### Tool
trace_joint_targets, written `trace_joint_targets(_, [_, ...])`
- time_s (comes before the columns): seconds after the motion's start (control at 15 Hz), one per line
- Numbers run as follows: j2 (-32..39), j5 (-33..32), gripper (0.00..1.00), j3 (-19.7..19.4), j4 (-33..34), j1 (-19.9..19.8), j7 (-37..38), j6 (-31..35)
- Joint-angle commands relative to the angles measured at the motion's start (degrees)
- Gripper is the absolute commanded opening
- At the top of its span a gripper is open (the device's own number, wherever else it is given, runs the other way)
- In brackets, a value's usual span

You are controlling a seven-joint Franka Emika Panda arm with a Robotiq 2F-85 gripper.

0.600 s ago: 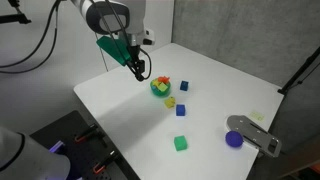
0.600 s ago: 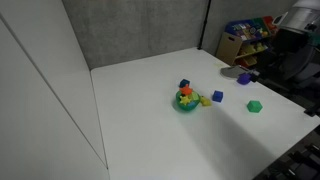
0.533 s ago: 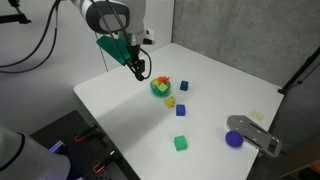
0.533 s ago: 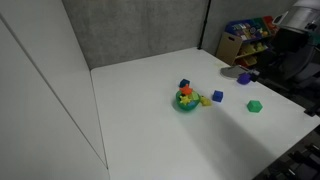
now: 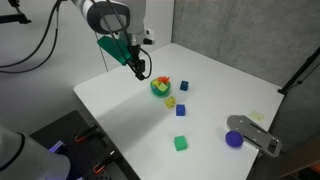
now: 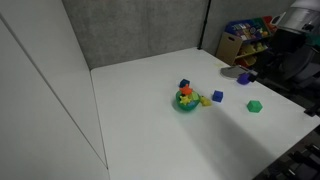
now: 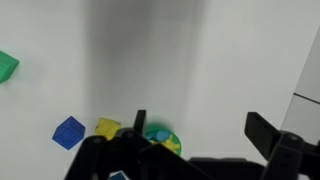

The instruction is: Put the orange toy on the table

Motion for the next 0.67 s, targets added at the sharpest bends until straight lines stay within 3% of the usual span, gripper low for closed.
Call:
trace_joint_targets(0.0, [5.0, -0.3, 1.00, 1.8, 5.3, -1.0, 0.8, 0.8])
trace_joint_targets(0.6, [23.9, -9.4, 1.00, 4.8, 23.3, -1.5, 8.9, 5.3])
